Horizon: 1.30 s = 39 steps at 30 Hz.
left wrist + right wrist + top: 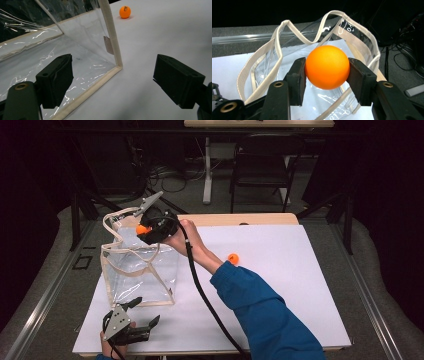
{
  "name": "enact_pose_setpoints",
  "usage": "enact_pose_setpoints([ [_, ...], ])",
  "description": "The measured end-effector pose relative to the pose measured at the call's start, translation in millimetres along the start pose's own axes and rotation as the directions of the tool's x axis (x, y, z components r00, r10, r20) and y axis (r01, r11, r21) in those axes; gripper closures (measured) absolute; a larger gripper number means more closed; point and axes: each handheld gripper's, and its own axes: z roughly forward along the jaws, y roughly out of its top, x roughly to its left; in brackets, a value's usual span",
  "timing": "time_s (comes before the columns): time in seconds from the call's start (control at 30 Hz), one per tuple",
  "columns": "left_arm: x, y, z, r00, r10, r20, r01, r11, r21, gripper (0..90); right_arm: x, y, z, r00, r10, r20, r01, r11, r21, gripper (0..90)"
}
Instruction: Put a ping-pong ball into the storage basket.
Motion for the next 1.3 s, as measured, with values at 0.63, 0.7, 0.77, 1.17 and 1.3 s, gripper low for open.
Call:
enact_pose_setpoints([
  [0.63,-0.5,-0.1,0.7,1.0000,-0.004,0.002,0.004,1.0000,0.002,16.0,8.0,-2.4,6.5,0.9989,-0.022,-0.042,0.026,0.995,0.093,50.6],
  [0.7,-0.6,-0.2,0.6,1.0000,-0.005,0.001,0.005,1.0000,0.002,16.0,8.1,-3.2,7.2,0.9986,-0.022,-0.048,0.026,0.995,0.099,50.5],
  [0.77,-0.5,-0.2,0.6,1.0000,-0.005,0.001,0.005,1.0000,0.002,16.0,8.5,-4.8,8.9,0.9980,-0.021,-0.061,0.027,0.993,0.113,50.4],
  [1.17,-0.3,-0.2,0.9,1.0000,-0.002,0.002,0.002,1.0000,0.002,16.0,9.1,-6.0,7.3,0.9970,-0.026,-0.073,0.036,0.991,0.127,50.1],
  [1.3,-0.4,-0.2,0.7,1.0000,-0.003,-0.001,0.003,1.0000,0.001,16.0,9.4,-6.5,7.5,0.9964,-0.033,-0.078,0.043,0.990,0.135,48.8],
])
